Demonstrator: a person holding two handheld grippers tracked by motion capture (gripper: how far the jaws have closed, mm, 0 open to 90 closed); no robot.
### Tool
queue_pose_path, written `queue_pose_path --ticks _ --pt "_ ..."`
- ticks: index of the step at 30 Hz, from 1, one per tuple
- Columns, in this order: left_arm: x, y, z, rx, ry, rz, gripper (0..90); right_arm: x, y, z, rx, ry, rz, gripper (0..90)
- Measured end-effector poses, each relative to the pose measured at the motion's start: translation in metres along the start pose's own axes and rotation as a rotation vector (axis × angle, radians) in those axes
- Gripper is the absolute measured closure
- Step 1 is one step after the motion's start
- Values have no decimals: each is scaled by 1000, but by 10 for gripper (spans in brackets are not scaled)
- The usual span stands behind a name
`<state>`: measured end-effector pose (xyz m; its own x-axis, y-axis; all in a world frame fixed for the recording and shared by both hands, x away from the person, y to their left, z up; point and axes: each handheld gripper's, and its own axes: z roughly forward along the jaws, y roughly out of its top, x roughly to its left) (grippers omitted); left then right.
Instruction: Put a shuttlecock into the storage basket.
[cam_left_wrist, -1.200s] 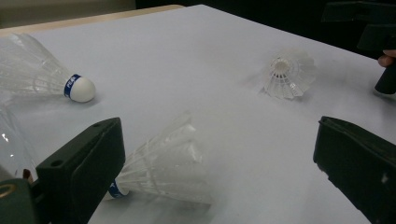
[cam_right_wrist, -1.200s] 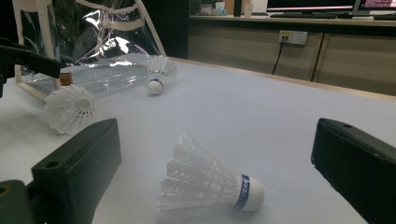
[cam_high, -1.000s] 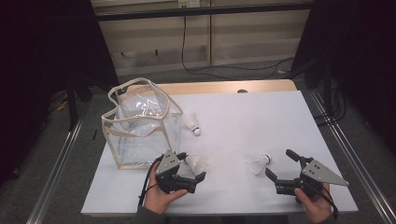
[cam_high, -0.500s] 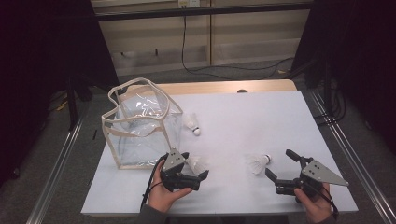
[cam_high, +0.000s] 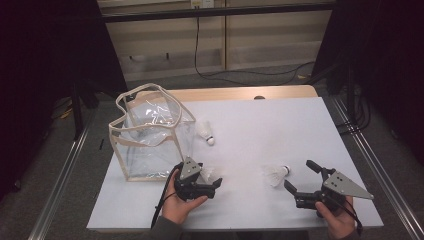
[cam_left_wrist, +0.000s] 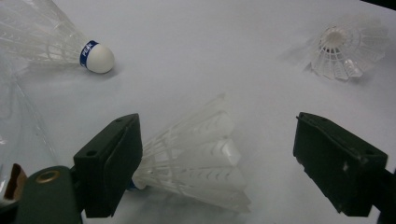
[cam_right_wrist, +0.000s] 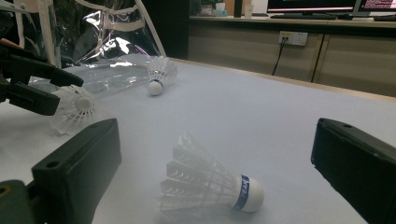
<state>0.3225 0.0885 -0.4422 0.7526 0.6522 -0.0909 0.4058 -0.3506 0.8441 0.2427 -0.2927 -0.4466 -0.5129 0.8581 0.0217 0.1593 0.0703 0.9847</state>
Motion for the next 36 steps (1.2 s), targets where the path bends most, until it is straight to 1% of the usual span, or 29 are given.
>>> queue_pose_path --ticks 5,8,13,14,16,19,23,26,29,30,32,33,36 --pt "0 1 1 14 22 9 195 0 0 0 1 -1 2 16" --pt "-1 1 2 16 31 3 198 0 0 0 2 0 0 16" --pt "-1 2 1 23 49 4 246 0 0 0 0 -1 -1 16" --pt "-1 2 1 24 57 6 246 0 0 0 0 -1 -1 16" --pt "-1 2 1 33 79 13 276 0 0 0 0 -4 -2 16" --pt "-1 2 2 36 86 7 304 0 0 0 -2 -3 -3 17" --pt "-2 2 3 53 96 11 309 0 0 0 0 -3 -3 16" --pt "-2 2 4 57 96 11 317 0 0 0 -1 -2 -3 16" --pt "-2 1 4 59 107 16 328 0 0 0 -2 -2 -3 17" --pt "-2 2 4 64 111 27 326 0 0 0 -2 -2 -3 17" --pt "-3 2 4 62 112 25 327 0 0 0 -1 -3 -4 17" --pt "-3 1 4 64 120 35 332 0 0 0 -1 -3 -5 17" --pt "-3 2 4 66 126 34 350 0 0 0 -2 -2 -5 17"
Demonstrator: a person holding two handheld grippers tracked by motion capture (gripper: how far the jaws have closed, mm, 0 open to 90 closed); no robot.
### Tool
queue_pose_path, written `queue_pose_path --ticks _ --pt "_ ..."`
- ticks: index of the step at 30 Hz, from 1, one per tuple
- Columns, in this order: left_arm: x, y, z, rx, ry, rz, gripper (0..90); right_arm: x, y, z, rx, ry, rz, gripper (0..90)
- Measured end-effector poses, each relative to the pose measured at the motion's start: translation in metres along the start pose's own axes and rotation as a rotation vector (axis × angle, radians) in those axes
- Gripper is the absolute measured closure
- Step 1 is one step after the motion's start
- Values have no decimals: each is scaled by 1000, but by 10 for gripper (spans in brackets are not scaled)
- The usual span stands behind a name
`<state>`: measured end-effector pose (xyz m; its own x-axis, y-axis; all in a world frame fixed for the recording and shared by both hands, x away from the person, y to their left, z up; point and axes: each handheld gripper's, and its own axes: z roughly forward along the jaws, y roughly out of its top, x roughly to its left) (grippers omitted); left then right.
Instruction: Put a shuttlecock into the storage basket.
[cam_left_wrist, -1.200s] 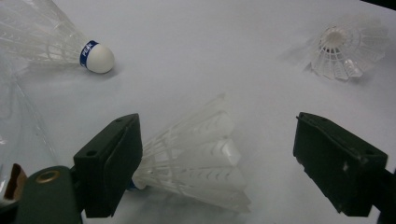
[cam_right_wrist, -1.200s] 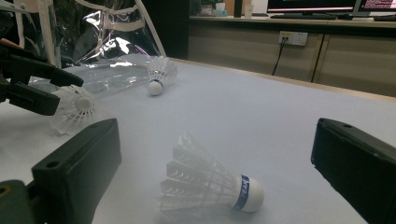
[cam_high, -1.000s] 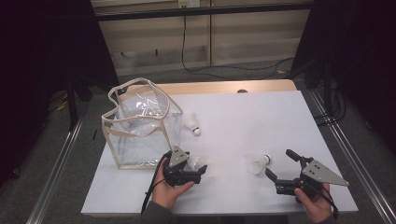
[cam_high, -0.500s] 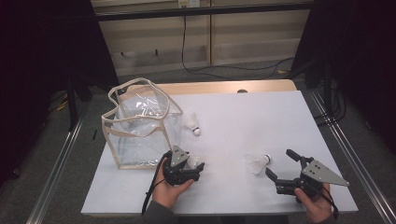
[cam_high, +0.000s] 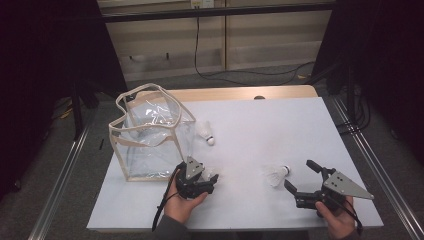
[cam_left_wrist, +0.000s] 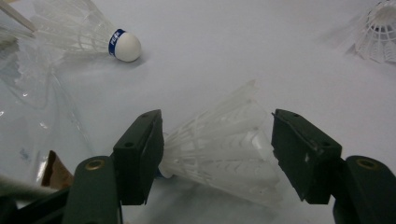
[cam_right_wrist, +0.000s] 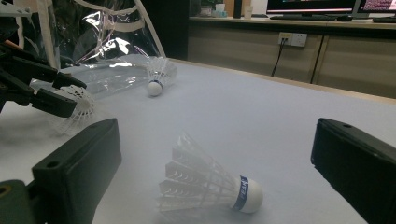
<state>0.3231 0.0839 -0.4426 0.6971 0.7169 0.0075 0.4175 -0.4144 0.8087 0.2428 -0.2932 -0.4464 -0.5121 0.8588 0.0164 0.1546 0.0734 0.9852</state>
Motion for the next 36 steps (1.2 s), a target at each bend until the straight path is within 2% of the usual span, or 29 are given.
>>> queue_pose_path --ticks 8,13,23,32,36 --pt "3 0 -3 18 24 2 382 -1 0 0 -2 -1 -2 17" --pt "3 -1 -4 19 25 1 410 -1 0 -1 -1 -4 1 17" --pt "6 -1 -8 15 30 -17 541 -2 0 -1 -6 -6 2 17" --pt "6 1 -13 8 45 -17 620 -2 0 -1 -6 -6 2 17" --pt "8 2 -14 10 35 -26 652 -2 1 -2 -8 -7 6 17"
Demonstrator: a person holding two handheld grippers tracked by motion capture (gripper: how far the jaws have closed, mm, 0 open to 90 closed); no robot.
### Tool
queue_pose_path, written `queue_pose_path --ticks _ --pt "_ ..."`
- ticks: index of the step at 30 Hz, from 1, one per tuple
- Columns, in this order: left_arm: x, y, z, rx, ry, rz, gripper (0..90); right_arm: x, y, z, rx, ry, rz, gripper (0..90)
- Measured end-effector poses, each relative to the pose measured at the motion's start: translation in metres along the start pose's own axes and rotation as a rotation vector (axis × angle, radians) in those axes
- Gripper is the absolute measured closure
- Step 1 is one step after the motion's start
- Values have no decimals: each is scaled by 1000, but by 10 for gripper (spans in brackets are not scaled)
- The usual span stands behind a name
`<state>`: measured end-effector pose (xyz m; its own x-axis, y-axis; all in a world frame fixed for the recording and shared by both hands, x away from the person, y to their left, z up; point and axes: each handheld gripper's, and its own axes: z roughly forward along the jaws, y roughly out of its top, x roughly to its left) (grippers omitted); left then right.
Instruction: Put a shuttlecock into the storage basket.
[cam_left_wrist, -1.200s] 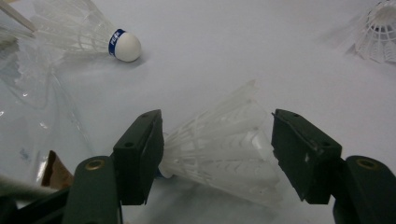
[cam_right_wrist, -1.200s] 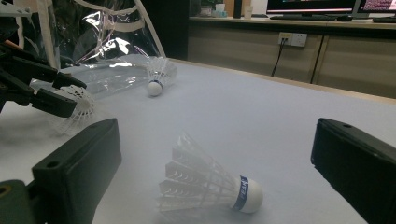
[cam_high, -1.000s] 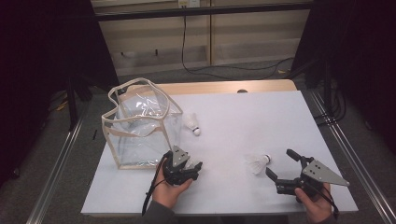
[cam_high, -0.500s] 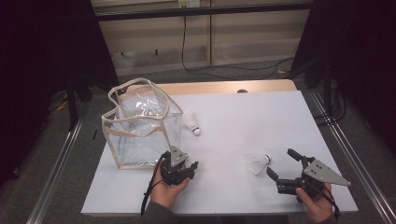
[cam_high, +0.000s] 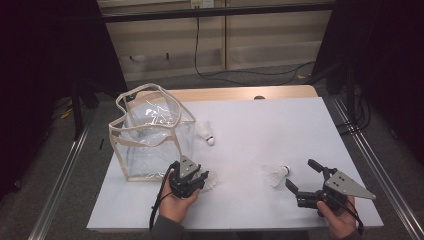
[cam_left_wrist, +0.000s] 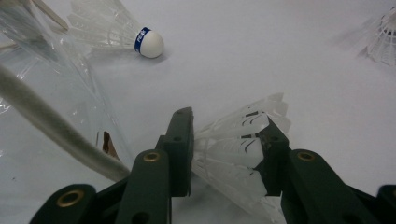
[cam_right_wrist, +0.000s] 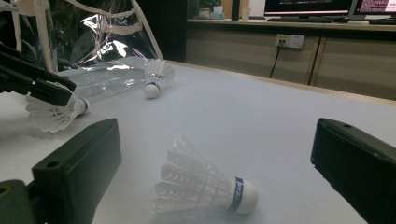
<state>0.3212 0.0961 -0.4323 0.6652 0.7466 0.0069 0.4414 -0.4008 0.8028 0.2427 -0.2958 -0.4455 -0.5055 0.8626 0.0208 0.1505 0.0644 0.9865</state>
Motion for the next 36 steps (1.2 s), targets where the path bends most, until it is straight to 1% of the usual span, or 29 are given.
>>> queue_pose_path --ticks 2,3,5,6,10,12,14,18,19,20,25,26,29,31,32,33,36 --pt "0 1 -1 1 -7 3 671 0 0 0 -1 -1 3 17" --pt "0 2 -1 -1 -19 -7 705 0 0 0 -1 -1 2 17" --pt "1 3 -2 -6 -30 -16 718 0 0 0 0 -1 3 17" --pt "1 3 -3 -5 -34 -12 740 0 0 1 -1 -1 0 17" --pt "2 3 -3 -3 -42 -33 758 0 0 1 1 1 3 17" --pt "3 3 -3 -1 -44 -33 782 0 0 1 0 0 2 17" --pt "3 4 -3 0 -57 -38 810 -1 0 1 -1 -2 1 17" --pt "3 5 -4 11 -60 -32 828 -1 0 1 -1 -4 2 17" --pt "3 5 -4 13 -69 -51 850 -1 0 1 -2 -3 1 17" --pt "3 5 -4 16 -78 -56 869 -1 0 0 -1 -4 2 17" --pt "3 6 -4 22 -92 -59 872 -1 0 0 -1 -3 6 17" --pt "3 7 -4 23 -102 -75 882 -2 0 0 0 -6 6 17" --pt "4 7 -4 30 -112 -80 886 -2 0 0 -2 -6 5 17" --pt "4 9 -5 25 -126 -94 889 -3 0 0 -3 -5 4 17" --pt "4 9 -5 25 -126 -94 890 -3 0 0 -3 -5 4 17" --pt "4 11 -5 28 -138 -102 891 -3 0 0 -3 -8 7 17" --pt "4 11 -5 28 -146 -110 892 -4 0 -1 -5 -11 8 17"
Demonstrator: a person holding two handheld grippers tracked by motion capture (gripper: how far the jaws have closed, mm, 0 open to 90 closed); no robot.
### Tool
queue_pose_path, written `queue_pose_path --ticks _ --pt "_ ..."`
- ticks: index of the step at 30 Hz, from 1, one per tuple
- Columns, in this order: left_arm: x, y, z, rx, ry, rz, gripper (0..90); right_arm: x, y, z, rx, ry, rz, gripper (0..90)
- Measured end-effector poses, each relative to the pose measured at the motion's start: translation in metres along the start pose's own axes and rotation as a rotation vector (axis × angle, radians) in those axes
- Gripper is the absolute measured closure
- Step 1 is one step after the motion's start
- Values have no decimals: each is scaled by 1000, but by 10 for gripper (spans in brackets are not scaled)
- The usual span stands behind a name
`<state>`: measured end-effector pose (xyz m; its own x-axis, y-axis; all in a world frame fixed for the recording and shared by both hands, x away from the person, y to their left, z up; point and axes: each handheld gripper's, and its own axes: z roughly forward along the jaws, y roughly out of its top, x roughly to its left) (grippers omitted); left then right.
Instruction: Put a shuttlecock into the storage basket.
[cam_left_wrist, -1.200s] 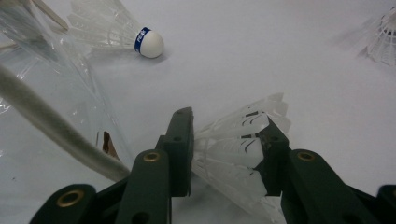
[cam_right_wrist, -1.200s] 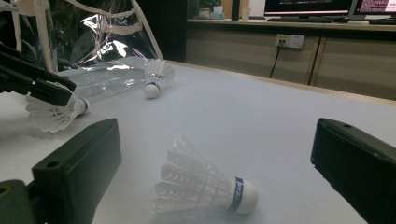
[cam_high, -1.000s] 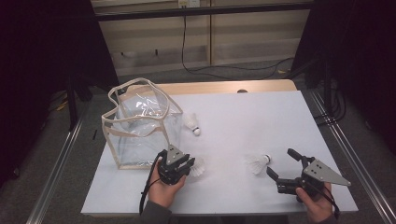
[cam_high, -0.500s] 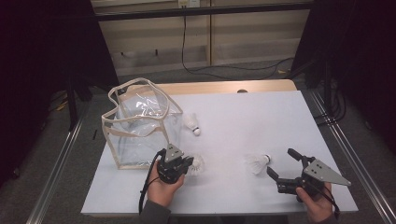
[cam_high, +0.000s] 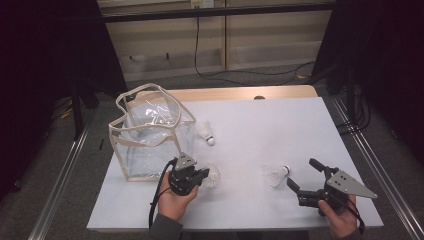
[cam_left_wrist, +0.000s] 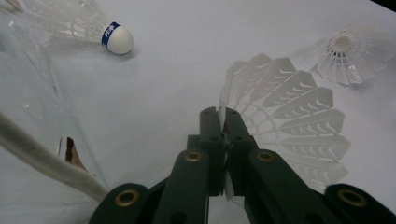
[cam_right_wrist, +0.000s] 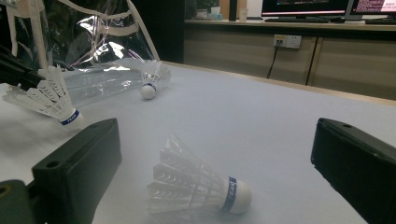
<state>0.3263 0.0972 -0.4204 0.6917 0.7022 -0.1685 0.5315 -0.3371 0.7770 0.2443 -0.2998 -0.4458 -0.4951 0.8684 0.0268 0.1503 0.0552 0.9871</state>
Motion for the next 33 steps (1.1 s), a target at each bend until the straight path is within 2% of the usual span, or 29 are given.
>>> queue_pose_path --ticks 5,18,26,30,33 --pt "0 3 -1 13 -35 -18 894 -1 0 0 -1 2 0 16" --pt "3 12 -11 22 -81 -47 895 -4 -1 -2 -1 -5 6 17" --pt "0 18 -14 41 -103 -54 896 -3 -1 -3 0 -4 9 17" --pt "-1 25 -18 50 -128 -56 897 -4 -1 -2 -2 -7 7 17" --pt "0 30 -21 56 -132 -51 898 -4 -1 -2 -2 -7 7 17"
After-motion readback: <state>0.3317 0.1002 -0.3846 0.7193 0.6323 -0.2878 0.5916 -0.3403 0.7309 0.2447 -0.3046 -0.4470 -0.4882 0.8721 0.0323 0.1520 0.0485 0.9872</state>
